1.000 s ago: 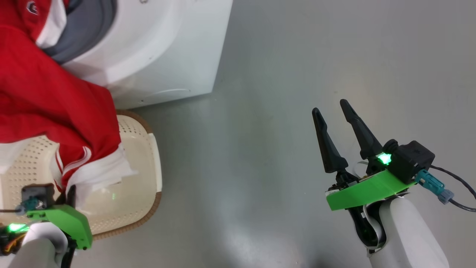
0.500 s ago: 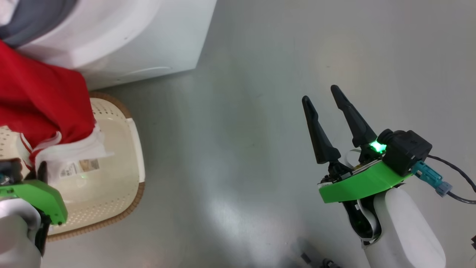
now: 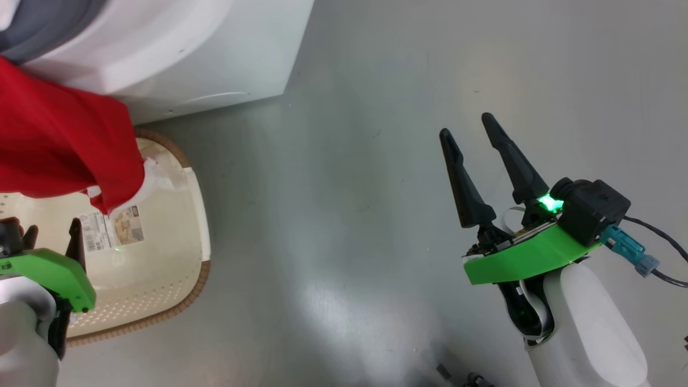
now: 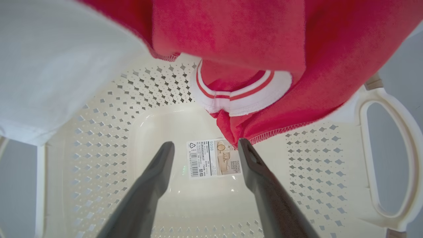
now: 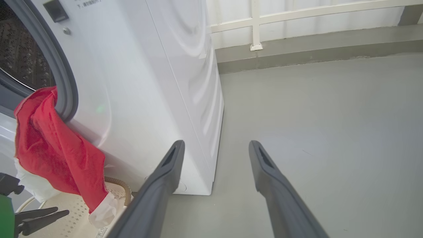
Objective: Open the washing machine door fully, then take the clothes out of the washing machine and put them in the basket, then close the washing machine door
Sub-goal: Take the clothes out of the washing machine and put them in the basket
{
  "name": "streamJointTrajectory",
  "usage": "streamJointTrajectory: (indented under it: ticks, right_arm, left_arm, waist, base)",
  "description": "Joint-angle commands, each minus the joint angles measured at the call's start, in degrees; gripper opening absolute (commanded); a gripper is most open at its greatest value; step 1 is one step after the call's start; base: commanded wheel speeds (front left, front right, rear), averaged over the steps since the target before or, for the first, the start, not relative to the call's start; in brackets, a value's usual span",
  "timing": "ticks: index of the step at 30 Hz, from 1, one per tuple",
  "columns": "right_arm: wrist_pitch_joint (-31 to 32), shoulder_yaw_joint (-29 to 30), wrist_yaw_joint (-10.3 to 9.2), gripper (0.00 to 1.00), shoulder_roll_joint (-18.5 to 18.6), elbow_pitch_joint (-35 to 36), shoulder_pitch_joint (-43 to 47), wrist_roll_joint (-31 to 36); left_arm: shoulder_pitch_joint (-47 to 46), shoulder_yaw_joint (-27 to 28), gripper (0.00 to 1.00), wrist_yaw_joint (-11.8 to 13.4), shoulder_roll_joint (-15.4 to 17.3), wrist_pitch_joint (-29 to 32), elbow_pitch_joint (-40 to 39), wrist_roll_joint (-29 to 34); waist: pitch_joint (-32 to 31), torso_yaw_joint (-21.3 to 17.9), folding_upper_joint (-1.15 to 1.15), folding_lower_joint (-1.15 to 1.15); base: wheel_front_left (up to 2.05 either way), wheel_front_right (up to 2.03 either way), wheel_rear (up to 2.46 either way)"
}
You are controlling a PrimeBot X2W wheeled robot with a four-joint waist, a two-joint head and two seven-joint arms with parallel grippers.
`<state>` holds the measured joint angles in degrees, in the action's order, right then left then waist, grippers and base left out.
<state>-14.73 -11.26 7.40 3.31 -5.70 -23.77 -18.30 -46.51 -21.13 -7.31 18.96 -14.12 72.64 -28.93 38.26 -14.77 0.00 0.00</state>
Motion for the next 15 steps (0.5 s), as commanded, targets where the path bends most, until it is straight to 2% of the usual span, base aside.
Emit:
streamJointTrajectory:
  ticks: [1, 7, 12, 15]
  right_arm:
    - [-0.3, -0.6, 0.09, 1.00, -0.4, 1.0, 0.6, -0.5]
    - [-0.3, 0.3, 0.09, 1.00, -0.4, 0.3, 1.3, 0.3]
    - [-0.3, 1.2, 0.09, 1.00, -0.4, 0.4, 1.6, 0.8]
    - [-0.3, 1.8, 0.09, 1.00, -0.4, 0.6, 1.8, 1.2]
  left_arm:
    - [-0.1, 0.7, 1.00, -0.2, 2.1, -0.3, -0.3, -1.5]
    - [0.6, 1.2, 1.00, -0.2, 1.8, -0.8, -3.4, -6.2]
    - [1.7, 1.6, 1.00, -0.2, 3.3, -0.8, -9.7, -6.2]
    - [3.0, 3.7, 1.00, -0.2, 4.2, -0.9, -14.5, -5.6]
  waist:
    - [-0.6, 0.5, 0.00, 0.00]
    - [-2.5, 1.9, 0.00, 0.00]
    - [-3.1, 3.1, 0.00, 0.00]
    - [-3.5, 4.0, 0.00, 0.00]
  base:
    - [0.00, 0.00, 0.00]
    - [0.00, 0.00, 0.00]
    - [0.00, 0.00, 0.00]
    - [0.00, 0.00, 0.00]
